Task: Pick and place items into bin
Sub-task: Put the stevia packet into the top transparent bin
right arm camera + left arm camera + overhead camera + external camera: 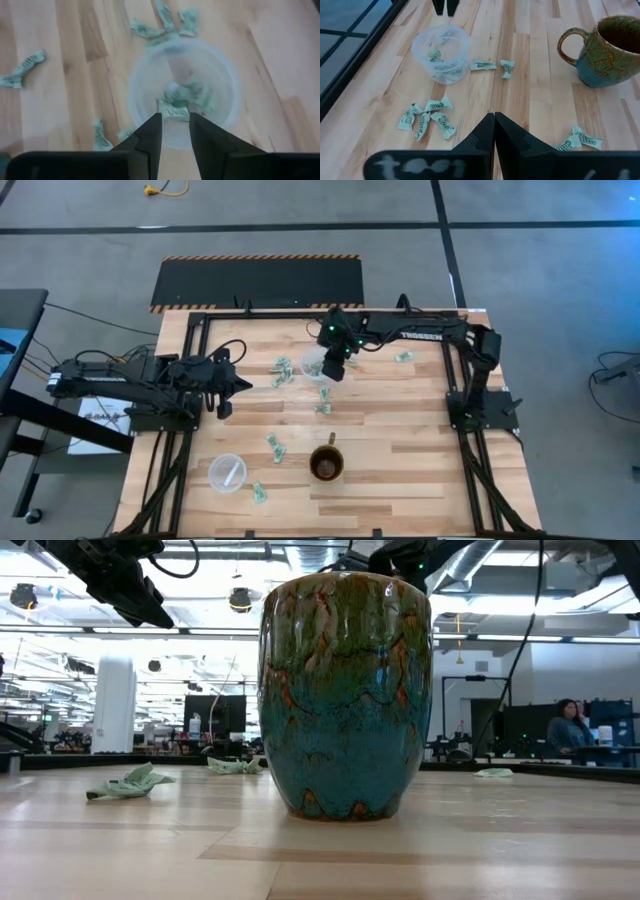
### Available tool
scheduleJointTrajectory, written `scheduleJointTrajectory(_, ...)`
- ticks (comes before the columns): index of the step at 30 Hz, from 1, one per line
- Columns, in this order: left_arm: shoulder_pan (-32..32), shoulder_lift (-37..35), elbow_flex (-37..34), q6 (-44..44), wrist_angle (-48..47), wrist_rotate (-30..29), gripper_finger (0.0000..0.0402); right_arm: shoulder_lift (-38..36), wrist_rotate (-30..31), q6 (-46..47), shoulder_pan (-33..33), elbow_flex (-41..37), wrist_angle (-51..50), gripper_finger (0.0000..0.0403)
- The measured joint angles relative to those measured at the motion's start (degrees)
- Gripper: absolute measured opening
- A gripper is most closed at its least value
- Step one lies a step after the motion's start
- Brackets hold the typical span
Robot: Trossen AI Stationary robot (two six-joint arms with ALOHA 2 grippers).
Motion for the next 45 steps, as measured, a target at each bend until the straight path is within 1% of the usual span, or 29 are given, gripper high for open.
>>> scheduleJointTrajectory(2,0.0,0.0,0.0,0.0,0.0,0.0,0.0000,-0.7,0.1,-0.1,-0.6,0.0,-2.4,0.0092)
scheduleJointTrajectory(4,0.0,0.0,0.0,0.0,0.0,0.0,0.0000,-1.6,0.2,-0.1,-1.3,-1.1,-2.5,0.0092)
scheduleJointTrajectory(7,0.0,0.0,0.0,0.0,0.0,0.0,0.0000,-3.7,0.1,-0.3,-2.8,-5.7,-1.1,0.0092)
scheduleJointTrajectory(11,0.0,0.0,0.0,0.0,0.0,0.0,0.0000,-6.7,0.1,1.4,-5.6,-13.9,4.0,0.0092)
scheduleJointTrajectory(15,0.0,0.0,0.0,0.0,0.0,0.0,0.0000,-8.5,0.1,4.3,-7.8,-17.4,5.6,0.0092)
scheduleJointTrajectory(20,0.0,0.0,0.0,0.0,0.0,0.0,0.0000,-8.1,-0.1,4.2,-8.7,-17.7,4.9,0.0092)
scheduleJointTrajectory(23,0.0,0.0,0.0,0.0,0.0,0.0,0.0000,-6.4,-0.3,2.6,-8.7,-17.6,4.6,0.0098)
scheduleJointTrajectory(28,0.0,0.0,0.0,0.0,0.0,0.0,0.0000,-2.9,-0.1,2.5,-9.2,-17.7,1.8,0.0129)
scheduleJointTrajectory(32,0.0,0.0,0.0,0.0,0.0,0.0,0.0000,0.2,0.3,2.6,-9.4,-17.7,2.0,0.0156)
scheduleJointTrajectory(36,0.0,0.0,0.0,0.0,0.0,0.0,0.0000,2.6,2.7,2.5,-9.3,-17.6,3.4,0.0174)
scheduleJointTrajectory(41,0.0,0.0,0.0,0.0,0.0,0.0,0.0000,3.3,3.5,2.5,-9.4,-17.6,4.7,0.0180)
scheduleJointTrajectory(45,0.0,0.0,0.0,0.0,0.0,0.0,0.0000,3.3,6.0,3.6,-9.1,-17.6,6.0,0.0175)
